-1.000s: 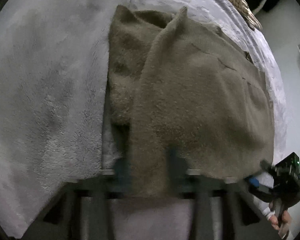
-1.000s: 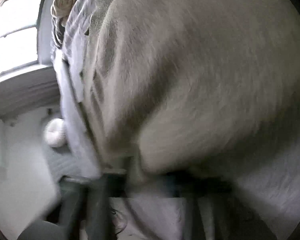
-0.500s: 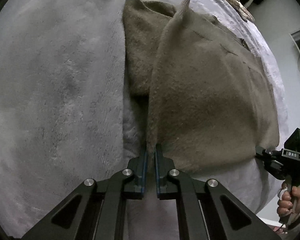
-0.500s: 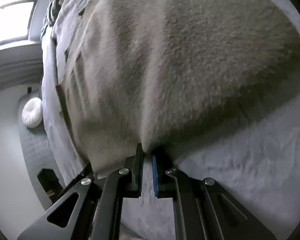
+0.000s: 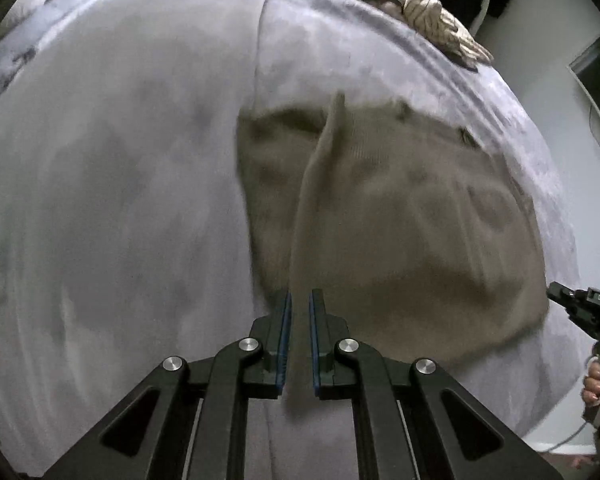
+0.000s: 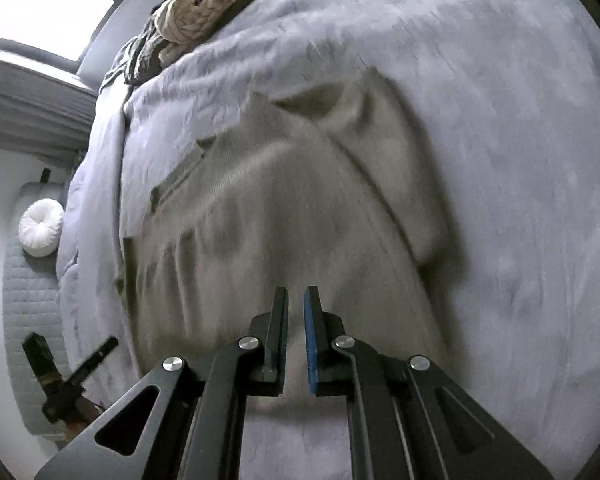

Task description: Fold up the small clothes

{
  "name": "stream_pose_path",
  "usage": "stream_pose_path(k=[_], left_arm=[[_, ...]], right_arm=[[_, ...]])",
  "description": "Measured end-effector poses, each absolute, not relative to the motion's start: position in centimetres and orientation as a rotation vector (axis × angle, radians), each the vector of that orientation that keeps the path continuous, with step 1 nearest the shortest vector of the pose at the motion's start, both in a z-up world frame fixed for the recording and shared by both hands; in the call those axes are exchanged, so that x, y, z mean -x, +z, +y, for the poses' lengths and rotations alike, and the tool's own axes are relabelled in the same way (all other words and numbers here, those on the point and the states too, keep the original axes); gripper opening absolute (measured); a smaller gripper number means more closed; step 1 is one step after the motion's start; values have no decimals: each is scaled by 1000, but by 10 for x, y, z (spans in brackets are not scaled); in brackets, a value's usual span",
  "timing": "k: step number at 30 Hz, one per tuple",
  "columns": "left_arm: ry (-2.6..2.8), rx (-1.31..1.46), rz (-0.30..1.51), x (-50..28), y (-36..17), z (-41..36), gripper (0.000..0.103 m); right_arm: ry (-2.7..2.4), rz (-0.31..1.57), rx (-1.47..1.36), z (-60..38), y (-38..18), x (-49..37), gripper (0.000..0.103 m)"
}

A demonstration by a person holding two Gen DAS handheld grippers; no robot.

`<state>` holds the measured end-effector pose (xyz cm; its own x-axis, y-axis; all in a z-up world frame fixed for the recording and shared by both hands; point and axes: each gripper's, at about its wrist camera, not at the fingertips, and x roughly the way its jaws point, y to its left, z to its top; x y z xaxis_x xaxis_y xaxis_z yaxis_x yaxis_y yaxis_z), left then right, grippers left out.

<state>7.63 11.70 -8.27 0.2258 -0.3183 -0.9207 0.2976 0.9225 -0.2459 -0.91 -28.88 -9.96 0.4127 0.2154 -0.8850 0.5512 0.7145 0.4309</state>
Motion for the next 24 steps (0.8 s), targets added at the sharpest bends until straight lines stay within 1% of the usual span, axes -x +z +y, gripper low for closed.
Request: stream_pose_path(k=[5,10,11,12,15,17,20,22,24], left_arm=[[-429,39,1201,-124,-87,71,9],[-341,12,1191,-159,-110,43,9],[-315,4,1199,-164,-117,43,9],[-295,-3,1207,-167,-123,44,9],[-279,27,1231,-176,-141,52,9],[-277,36,1231,-177,-142,56,14],[-278,10,1226,-173,-136,56,14],[-275,-11,1223,-171,-130,56,14],[-272,-19,1229,-166,-126,54,14]], right_arm=[[-232,1154,-688,-297,-104,-34,9],[-276,1206,-638,-314,-128,-34,9],[-287,1223,-644,-319,-136,-33,8],[-282,1217,-669,-325,-144,-29,4],[-291,1185,-716,-336,-146,-23,0],[-307,1185,-712,-337,-143,-22,0],[-332,1194,-688,-334,-133,-19,1],[-337,1188,-697,-332,-126,-14,5],[-332,1186,-710,-328,-121,-8,5]])
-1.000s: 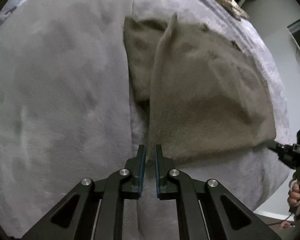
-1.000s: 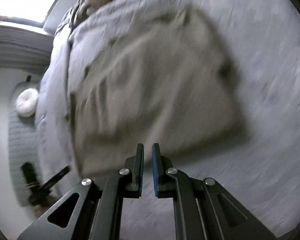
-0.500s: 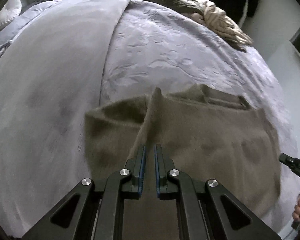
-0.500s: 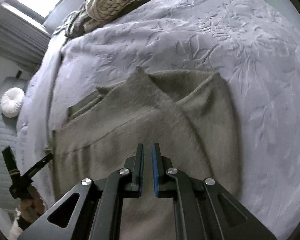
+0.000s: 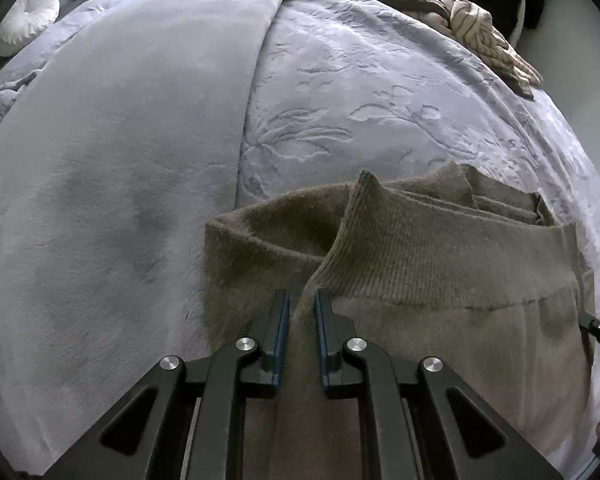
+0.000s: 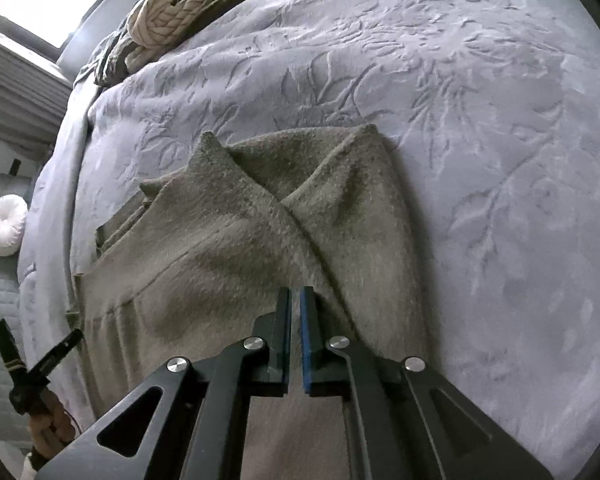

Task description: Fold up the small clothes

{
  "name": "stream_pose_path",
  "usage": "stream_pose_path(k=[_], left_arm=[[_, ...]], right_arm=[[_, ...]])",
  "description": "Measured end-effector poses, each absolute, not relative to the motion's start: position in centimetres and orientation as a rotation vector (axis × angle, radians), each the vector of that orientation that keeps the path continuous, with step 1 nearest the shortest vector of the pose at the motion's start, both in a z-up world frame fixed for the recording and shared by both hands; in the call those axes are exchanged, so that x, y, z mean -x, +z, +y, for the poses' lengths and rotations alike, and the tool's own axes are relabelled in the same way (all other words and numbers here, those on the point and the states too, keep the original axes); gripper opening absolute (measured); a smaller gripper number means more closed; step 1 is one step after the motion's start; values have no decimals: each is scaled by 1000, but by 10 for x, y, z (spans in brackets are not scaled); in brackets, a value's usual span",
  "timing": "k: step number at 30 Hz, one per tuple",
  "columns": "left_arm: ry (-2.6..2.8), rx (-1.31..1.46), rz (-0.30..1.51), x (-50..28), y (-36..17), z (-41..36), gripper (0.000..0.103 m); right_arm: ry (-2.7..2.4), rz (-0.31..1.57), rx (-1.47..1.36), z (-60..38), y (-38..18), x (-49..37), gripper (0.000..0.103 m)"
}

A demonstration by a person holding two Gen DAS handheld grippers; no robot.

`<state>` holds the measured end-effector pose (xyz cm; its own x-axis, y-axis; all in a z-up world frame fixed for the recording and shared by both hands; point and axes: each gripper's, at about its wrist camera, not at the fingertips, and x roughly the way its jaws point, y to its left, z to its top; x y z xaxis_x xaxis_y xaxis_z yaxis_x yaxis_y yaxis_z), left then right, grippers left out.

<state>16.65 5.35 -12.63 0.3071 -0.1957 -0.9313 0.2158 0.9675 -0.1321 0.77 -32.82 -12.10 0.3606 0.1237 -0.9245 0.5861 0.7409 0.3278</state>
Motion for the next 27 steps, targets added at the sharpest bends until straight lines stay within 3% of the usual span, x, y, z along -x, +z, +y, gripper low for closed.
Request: stream_pose_path(k=[27], left_arm=[[-243,-60,1359,-92,-108,69,14]], right_arm=[[-216,1284,-726,-243,-118,17,6]])
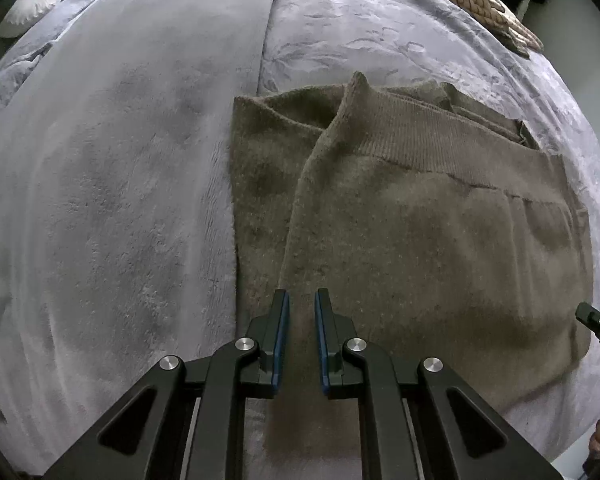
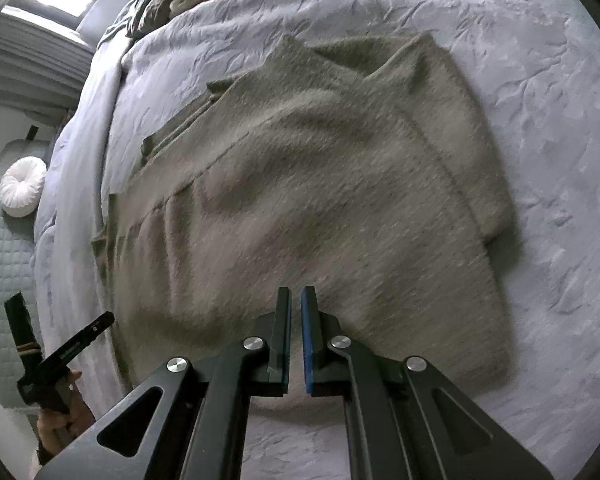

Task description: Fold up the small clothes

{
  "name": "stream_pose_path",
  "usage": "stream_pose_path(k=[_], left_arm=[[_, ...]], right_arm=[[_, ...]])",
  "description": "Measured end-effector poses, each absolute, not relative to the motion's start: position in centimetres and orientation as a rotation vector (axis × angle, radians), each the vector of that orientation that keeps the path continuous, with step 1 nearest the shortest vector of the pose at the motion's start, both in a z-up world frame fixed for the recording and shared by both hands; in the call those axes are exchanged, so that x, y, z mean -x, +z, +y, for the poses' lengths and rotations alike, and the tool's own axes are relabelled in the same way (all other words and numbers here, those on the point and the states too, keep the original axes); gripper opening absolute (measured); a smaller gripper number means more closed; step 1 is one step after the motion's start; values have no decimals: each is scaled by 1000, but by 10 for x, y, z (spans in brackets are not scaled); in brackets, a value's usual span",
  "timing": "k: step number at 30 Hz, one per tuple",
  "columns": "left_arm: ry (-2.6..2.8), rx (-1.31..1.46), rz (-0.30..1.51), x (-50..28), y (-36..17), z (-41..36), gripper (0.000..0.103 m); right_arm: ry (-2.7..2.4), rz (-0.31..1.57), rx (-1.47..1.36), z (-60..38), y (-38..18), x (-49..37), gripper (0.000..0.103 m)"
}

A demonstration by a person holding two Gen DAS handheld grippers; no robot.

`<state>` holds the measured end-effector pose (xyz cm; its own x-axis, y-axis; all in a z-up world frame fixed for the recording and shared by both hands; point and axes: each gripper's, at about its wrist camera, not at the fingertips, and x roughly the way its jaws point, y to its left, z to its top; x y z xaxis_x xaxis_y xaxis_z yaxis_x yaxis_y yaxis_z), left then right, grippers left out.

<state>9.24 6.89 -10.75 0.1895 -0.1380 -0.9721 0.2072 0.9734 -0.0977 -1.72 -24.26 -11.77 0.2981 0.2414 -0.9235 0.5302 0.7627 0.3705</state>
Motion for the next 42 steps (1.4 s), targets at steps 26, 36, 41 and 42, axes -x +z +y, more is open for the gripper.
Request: stream_pose_path(k=[26,36,41,42], left_arm=[[-163,-144,1374,-89,-136,55,102],[-216,-117,1386,-80,-149,61,102],[-227,-94,1389,-79,-154,71,102],[-227,-89,1391,-79,-156,73,102]], right_arm=[[11,1264,-534,-141,-106,12,103],[99,1329,-758,-118,-132,17,103],[137,1343,-885,-107,-147,16,103],[157,1346,-922,-104,-150,16,103]])
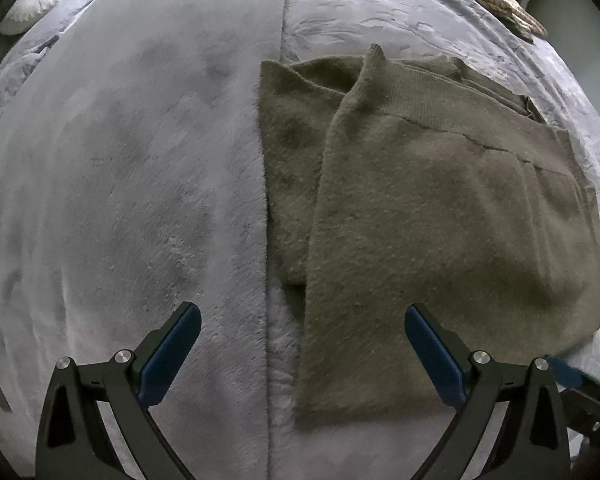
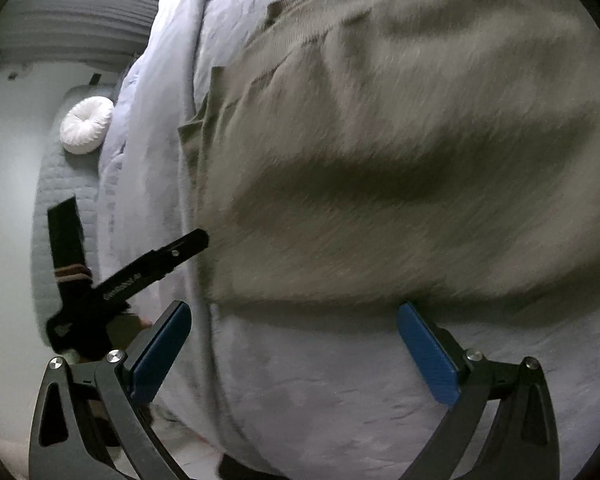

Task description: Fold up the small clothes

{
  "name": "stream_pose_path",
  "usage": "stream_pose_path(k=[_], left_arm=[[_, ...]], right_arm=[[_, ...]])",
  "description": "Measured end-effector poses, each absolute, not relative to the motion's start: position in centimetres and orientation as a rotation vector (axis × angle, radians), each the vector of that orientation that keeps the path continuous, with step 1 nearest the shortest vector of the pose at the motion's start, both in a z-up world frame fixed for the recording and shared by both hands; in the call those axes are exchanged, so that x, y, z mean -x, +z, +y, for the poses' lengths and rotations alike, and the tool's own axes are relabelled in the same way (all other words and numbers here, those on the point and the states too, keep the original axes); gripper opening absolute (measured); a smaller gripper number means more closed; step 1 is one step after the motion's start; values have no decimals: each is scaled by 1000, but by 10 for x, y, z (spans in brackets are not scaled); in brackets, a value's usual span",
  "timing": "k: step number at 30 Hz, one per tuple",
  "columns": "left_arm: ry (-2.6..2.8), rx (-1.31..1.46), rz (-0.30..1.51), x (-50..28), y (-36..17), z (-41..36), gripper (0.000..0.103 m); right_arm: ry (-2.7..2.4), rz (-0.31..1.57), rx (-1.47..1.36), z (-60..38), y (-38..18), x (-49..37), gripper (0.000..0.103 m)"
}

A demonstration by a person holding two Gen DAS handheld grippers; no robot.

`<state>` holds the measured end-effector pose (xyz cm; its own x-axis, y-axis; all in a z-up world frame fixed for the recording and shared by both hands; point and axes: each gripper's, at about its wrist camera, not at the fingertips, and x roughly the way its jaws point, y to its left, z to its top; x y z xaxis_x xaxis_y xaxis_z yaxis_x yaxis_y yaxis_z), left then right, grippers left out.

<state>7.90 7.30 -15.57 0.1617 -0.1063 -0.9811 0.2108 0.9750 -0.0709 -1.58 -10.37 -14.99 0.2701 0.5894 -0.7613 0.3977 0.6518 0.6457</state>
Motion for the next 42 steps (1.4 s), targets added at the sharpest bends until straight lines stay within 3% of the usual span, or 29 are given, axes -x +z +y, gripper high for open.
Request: stream_pose_path(k=[14,23,32,39,42], left_arm=[[-236,12,1389,-78,-168,130,102],[-216,108,1382,-84,-158,166,102],[-218,186,1380,-76,-140,178,102],[-243,219,1378,-82,-139,178,102],[-257,240,1376,-85,-137,182,102]], right_arm=[[237,1293,-1262,-76,-179,-3,103],[260,1308,-1336,-54,-194,-18,103],[273,1168,-1540,-46,-205,-25,102],[265,1315,-1426,-39,-208,2,102],[223,1269,-1431,-47,-214,15,101]])
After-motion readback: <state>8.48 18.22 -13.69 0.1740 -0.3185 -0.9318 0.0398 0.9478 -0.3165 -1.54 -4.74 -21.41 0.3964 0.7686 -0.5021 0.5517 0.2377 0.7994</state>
